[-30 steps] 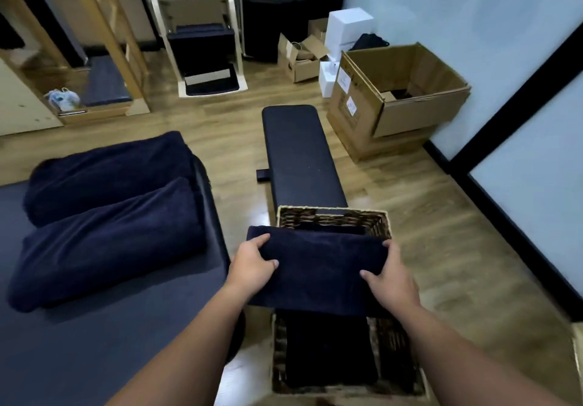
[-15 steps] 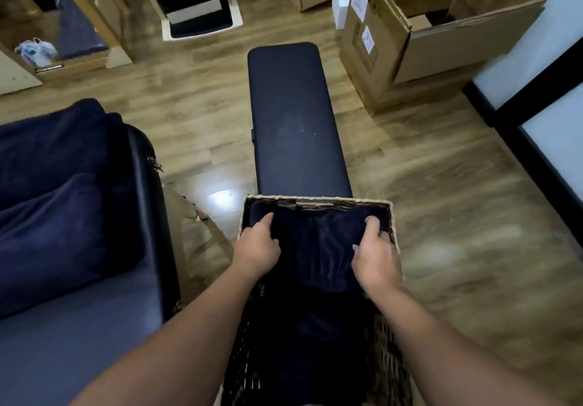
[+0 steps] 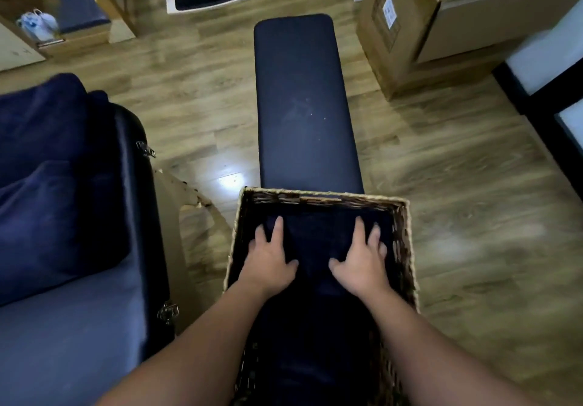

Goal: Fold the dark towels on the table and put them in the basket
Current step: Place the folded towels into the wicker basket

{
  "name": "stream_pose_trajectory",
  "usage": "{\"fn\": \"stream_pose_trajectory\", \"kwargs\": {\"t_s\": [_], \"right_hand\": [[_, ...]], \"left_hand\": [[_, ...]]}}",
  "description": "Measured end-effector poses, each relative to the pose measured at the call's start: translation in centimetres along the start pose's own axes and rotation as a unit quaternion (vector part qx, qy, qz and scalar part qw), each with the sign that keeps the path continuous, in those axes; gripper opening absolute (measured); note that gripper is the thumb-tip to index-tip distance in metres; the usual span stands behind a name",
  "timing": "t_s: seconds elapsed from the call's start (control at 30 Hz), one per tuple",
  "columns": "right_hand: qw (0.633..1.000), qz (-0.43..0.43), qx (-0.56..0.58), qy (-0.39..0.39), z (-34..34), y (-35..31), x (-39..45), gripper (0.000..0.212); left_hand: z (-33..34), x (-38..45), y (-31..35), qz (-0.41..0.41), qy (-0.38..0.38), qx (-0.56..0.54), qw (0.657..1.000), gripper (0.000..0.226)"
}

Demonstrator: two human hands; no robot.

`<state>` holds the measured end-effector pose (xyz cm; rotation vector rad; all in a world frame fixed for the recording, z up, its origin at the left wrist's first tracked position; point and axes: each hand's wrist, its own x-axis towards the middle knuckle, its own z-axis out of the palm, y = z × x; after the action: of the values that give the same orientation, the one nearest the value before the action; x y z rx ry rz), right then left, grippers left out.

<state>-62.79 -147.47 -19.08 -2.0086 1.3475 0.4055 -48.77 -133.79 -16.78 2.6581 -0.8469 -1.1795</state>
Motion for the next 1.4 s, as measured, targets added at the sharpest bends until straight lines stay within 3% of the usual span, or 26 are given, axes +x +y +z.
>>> {"fn": "stream_pose_trajectory", "kwargs": {"t_s": [0.1,0.17,0.3,0.43,0.5,0.63,0.77,1.0,1.17,1.3,1.4], "right_hand": [[0.997,0.018,0.050,-0.049,0.0,1.5,2.6,0.116],[0.998,0.015,0.033,-0.054,0.3,1.8,3.2,0.117],[0.997,0.021,0.015,-0.066,-0.1,1.1,2.2,0.117],[0.998,0.020,0.037,-0.049,-2.0,-1.1,-1.2,0.087],[0.998,-0.008,0.037,-0.044,-2.6,-3.5,-4.1,0.063],[0.994,-0.094,0.025,-0.049,-2.2,-9.5,-9.9,0.042],[0.982,-0.186,0.023,-0.039,-1.4,-17.6,-14.4,0.033],[0.954,-0.300,0.015,-0.018,1.3,-32.2,-18.8,0.043],[0.950,-0.309,-0.033,-0.026,4.4,-39.3,-19.5,0.070],[0.966,-0.239,-0.083,-0.058,7.2,-41.5,-18.2,0.094],[0.970,-0.210,-0.106,-0.054,8.5,-41.6,-17.3,0.108]], "left_hand": [[0.4,2.5,-0.8,-0.010,-0.049,-0.063,0.997,0.110],[0.7,3.4,-0.6,-0.007,-0.050,-0.043,0.998,0.112],[-0.5,2.2,-0.1,-0.010,-0.056,-0.068,0.996,0.100],[-4.3,-1.7,-1.4,0.031,0.049,-0.094,0.994,0.039],[-6.3,-4.5,-2.1,0.049,0.087,-0.123,0.987,0.026],[-10.6,-9.1,-5.7,0.066,0.141,-0.184,0.970,0.019],[-16.4,-13.7,-12.9,0.073,0.228,-0.168,0.956,0.013],[-25.2,-18.5,-28.1,-0.022,0.393,-0.144,0.908,0.008],[-27.7,-18.0,-35.1,-0.106,0.335,-0.055,0.935,0.039],[-27.3,-16.5,-37.5,-0.181,0.175,-0.091,0.963,0.079],[-26.4,-15.3,-37.9,-0.217,0.157,-0.113,0.957,0.092]]}}
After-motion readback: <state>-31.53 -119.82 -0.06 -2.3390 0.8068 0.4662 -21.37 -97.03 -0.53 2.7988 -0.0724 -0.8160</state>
